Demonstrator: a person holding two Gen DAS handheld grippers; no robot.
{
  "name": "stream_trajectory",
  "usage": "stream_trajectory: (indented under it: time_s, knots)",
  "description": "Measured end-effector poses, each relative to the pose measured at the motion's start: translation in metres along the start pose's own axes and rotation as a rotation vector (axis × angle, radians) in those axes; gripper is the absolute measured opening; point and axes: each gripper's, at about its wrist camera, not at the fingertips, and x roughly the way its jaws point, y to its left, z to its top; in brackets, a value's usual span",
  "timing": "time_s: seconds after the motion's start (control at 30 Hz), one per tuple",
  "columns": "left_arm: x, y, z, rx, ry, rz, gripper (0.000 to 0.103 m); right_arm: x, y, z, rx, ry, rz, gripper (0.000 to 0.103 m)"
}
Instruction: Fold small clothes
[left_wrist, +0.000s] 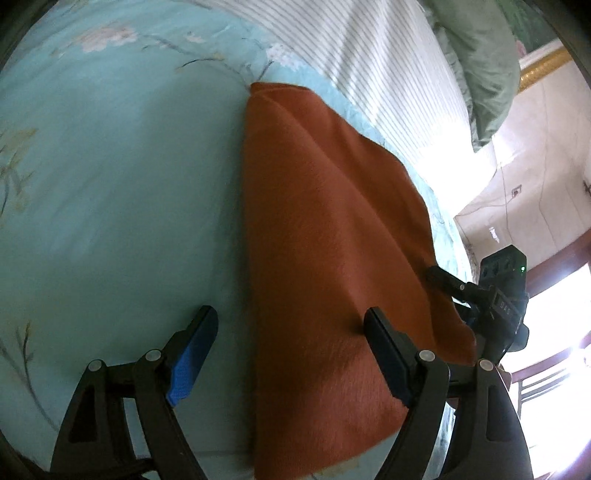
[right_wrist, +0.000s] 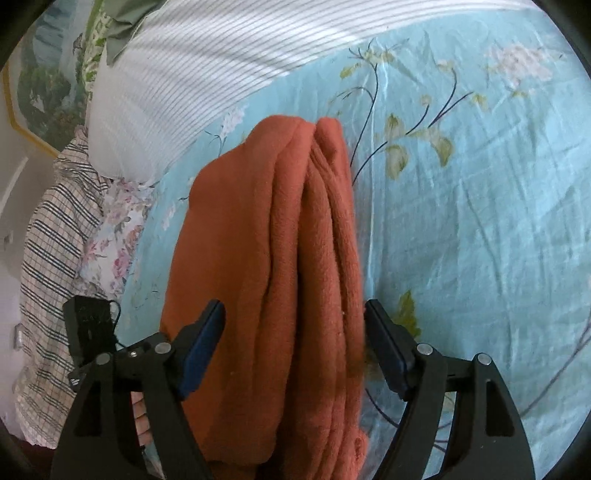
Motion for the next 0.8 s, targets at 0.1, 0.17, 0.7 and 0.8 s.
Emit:
stream_trajectory:
  time_s: [0.1, 0.17, 0.7, 0.8]
  knots:
    - [0.014, -0.004, 0.005, 0.045, 0.014, -0.007, 0.066, 0.008, 0.001, 0.003, 0.001, 0.03, 0.027, 0.075]
    - [0.032, -0.007, 0.01, 0.042, 0.064, -0.035, 0.045, 0.016, 0.006, 0.002, -0.004, 0.07, 0.007, 0.048]
    - [-0.148, 0.018, -0.043, 0.114, -0.155, -0.057, 0.023, 0.046, 0.142, -0.098, -0.084, 0.074, 0.299, 0.026]
    - [-0.181, 0.038, -0.065, 0.095, -0.175, -0.021, 0.023, 0.07, 0.159, -0.117, -0.099, 0.126, 0.315, 0.026]
